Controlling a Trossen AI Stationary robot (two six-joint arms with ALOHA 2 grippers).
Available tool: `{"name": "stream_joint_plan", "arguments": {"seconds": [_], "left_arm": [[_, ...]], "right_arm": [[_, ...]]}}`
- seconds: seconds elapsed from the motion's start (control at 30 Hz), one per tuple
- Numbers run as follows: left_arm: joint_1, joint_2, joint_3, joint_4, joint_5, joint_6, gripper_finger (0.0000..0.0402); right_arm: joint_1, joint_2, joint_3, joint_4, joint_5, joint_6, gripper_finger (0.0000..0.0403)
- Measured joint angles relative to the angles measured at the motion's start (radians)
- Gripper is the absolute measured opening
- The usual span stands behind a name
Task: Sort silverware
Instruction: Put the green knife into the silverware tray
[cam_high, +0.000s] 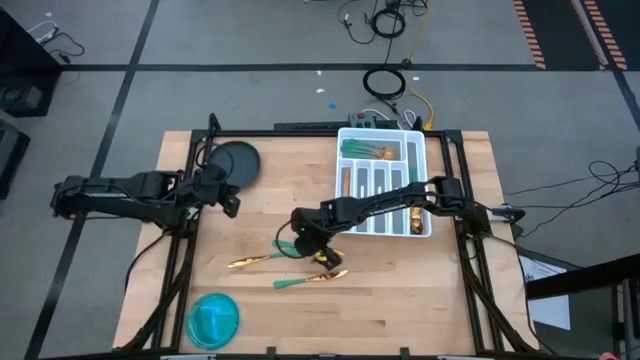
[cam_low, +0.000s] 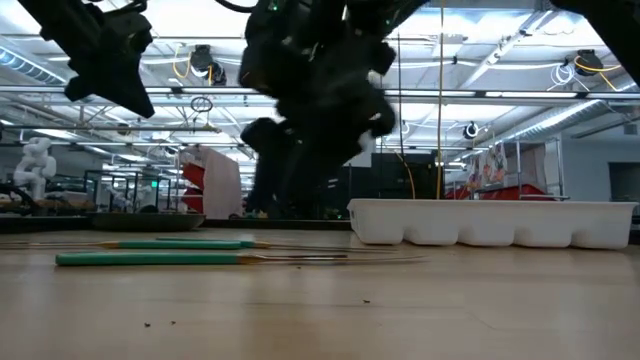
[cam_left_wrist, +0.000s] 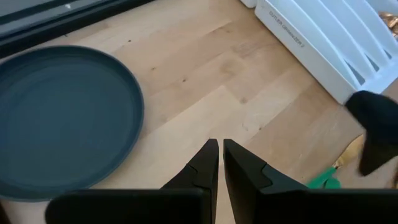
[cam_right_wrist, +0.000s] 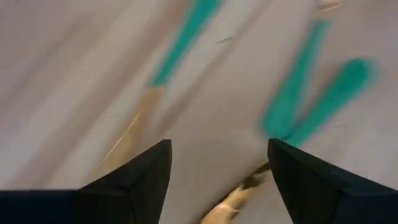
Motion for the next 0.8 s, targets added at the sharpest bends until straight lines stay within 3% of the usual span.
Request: {"name": "stream_joint_plan", "arguments": {"seconds": [0.13, 0.23, 0.8], "left_arm": [[-0.009, 0.001, -0.013, 0.018, -0.036, -0.001, 0.0032], [-0.01, 0.004, -0.021, 0.033, -0.049, -0.003, 0.0032], [-0.01, 0.005, -0.027, 0.051, -0.04, -0.005, 0.0032]], "right_arm": [[-0.005, -0.002, -0.037, 0.228, 0.077, 0.188, 0.0258], [-0.011, 0.011, -0.056, 0.304, 0.13, 0.306, 0.0257], [-0.009, 0.04, -0.189, 0.348, 0.276, 0.48, 0.0253]]}}
